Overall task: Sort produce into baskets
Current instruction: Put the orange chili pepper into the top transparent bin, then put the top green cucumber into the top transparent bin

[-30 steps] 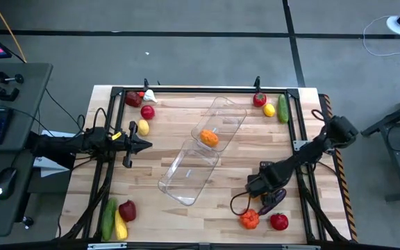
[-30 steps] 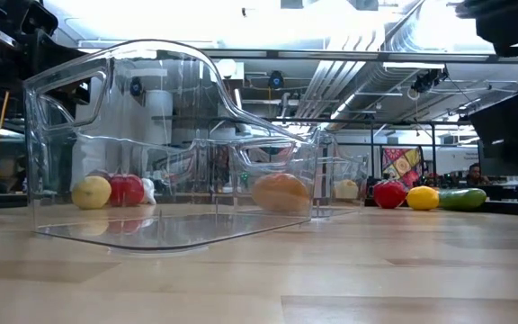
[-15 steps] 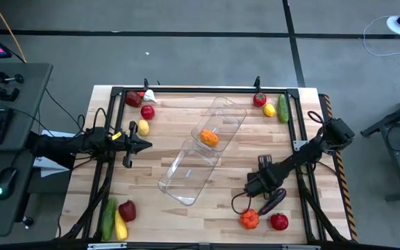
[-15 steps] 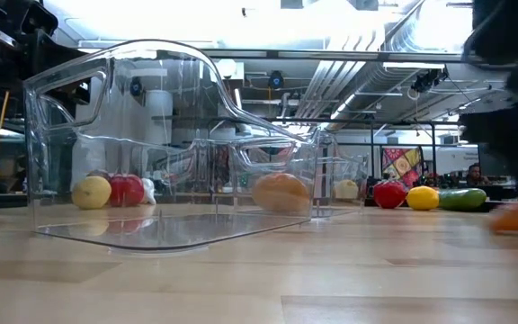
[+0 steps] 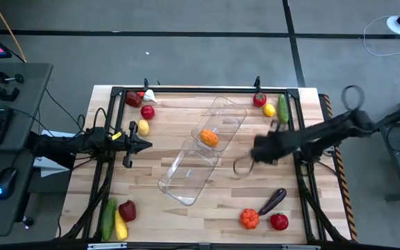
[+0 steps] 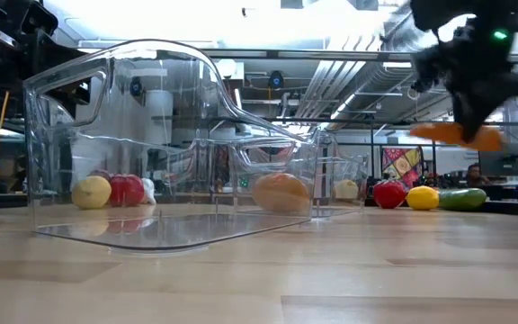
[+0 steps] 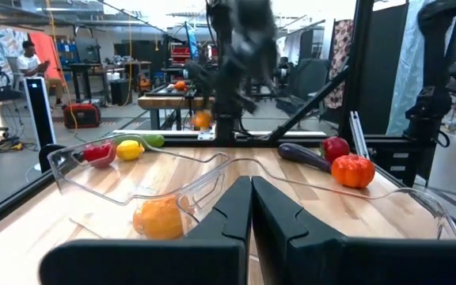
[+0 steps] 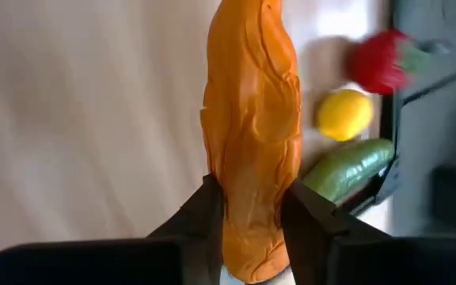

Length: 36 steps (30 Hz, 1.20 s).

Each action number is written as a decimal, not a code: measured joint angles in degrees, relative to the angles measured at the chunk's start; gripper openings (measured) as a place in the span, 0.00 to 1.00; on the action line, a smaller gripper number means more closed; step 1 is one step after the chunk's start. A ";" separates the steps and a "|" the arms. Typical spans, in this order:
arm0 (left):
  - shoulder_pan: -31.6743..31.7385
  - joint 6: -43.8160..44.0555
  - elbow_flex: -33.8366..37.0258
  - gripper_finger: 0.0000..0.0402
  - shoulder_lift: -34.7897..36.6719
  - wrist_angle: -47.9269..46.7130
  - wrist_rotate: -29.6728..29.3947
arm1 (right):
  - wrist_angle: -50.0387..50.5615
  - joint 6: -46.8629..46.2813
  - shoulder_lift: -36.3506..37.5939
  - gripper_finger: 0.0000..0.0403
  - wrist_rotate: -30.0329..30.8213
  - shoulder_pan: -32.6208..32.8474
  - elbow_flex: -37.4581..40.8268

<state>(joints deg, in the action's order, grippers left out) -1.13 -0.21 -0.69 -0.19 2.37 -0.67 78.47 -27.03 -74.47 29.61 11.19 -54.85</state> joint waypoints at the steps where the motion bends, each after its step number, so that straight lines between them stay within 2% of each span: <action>1: 0.00 0.00 0.01 0.00 0.00 0.02 0.00 | -1.21 -1.92 2.18 0.23 0.53 -2.10 -0.34; 5: 0.02 0.00 0.01 0.00 0.00 0.02 0.00 | -14.30 -8.33 9.32 0.25 -0.27 -10.33 -0.59; 8: 0.00 0.00 0.01 0.00 0.00 0.02 0.00 | -28.07 -8.64 11.14 0.25 -2.58 -15.27 -0.59; 13: 0.00 0.00 0.02 0.00 -0.02 0.02 0.00 | -50.32 -5.92 8.00 0.25 -9.33 -20.39 -0.59; 16: 0.00 0.01 0.02 0.00 -0.01 0.02 0.00 | -57.73 -4.51 4.57 0.26 -12.05 -22.09 -0.59; 20: 0.00 0.00 0.01 0.00 0.00 0.02 0.00 | -58.65 -6.69 0.50 0.33 -15.51 -24.17 -0.57; 26: 0.00 0.00 0.00 0.00 0.00 0.02 0.00 | -58.66 -10.29 -1.66 0.54 -19.25 -26.17 -0.57; 31: 0.00 0.00 0.02 0.00 0.00 0.02 0.00 | -58.57 -10.11 0.58 0.67 -20.19 -26.74 -0.57; 36: 0.01 0.00 0.02 0.00 0.00 0.02 0.00 | -57.00 -7.62 5.10 0.71 -19.67 -28.55 -0.59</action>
<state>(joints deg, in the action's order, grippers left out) -1.11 -0.21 -0.67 -0.19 2.39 -0.67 21.47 -34.65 -69.37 9.94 -17.37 -55.44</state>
